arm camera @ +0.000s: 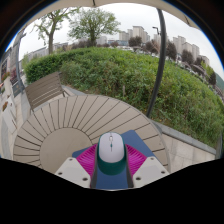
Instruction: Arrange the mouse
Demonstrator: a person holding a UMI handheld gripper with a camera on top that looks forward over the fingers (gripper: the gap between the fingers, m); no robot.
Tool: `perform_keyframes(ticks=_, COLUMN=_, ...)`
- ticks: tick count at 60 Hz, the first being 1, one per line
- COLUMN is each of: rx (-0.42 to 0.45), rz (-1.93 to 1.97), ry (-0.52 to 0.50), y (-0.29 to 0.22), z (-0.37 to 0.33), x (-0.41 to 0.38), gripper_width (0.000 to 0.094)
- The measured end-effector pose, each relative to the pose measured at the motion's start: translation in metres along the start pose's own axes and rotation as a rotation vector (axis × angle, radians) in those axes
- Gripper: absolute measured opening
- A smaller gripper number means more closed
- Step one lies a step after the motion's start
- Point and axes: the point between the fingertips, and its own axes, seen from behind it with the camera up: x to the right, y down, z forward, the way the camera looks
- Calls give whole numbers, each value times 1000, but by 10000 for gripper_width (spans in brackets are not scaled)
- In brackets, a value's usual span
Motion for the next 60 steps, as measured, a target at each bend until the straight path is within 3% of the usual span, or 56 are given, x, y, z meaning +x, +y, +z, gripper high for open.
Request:
perform_keyframes(ticks=13, rx=-68, rz=6, ry=-10, y=60, z=47, x=26, gripper_width=439)
perform_keyframes(ticks=20, rx=-82, rz=37, ry=-36, y=67, z=55, x=23, gripper_width=508)
perform_keyframes(ticks=22, rx=-92, rz=37, ry=-40, y=68, z=55, x=21, gripper_width=571)
perform_keyframes(ticks=25, rx=-115, rz=41, ry=-34, y=69, z=47, x=23, gripper_width=824)
perform_keyframes(ticks=26, rx=-116, rz=41, ry=-30, y=67, z=44, x=25, gripper_width=868)
perform_keyframes(ticks=28, rx=-113, rz=39, ry=-26, y=62, z=33, x=27, gripper_width=823)
perform_keyframes(ticks=42, rx=-208, rz=10, ry=-86, y=65, z=-106, x=11, gripper_width=849)
perform_keyframes(ticks=49, rx=-240, rz=-27, ry=-52, y=84, z=-164, x=12, gripper_width=848)
perform_keyframes(ticks=60, rx=-238, rz=-15, ry=-52, y=100, z=-206, x=7, gripper_width=842)
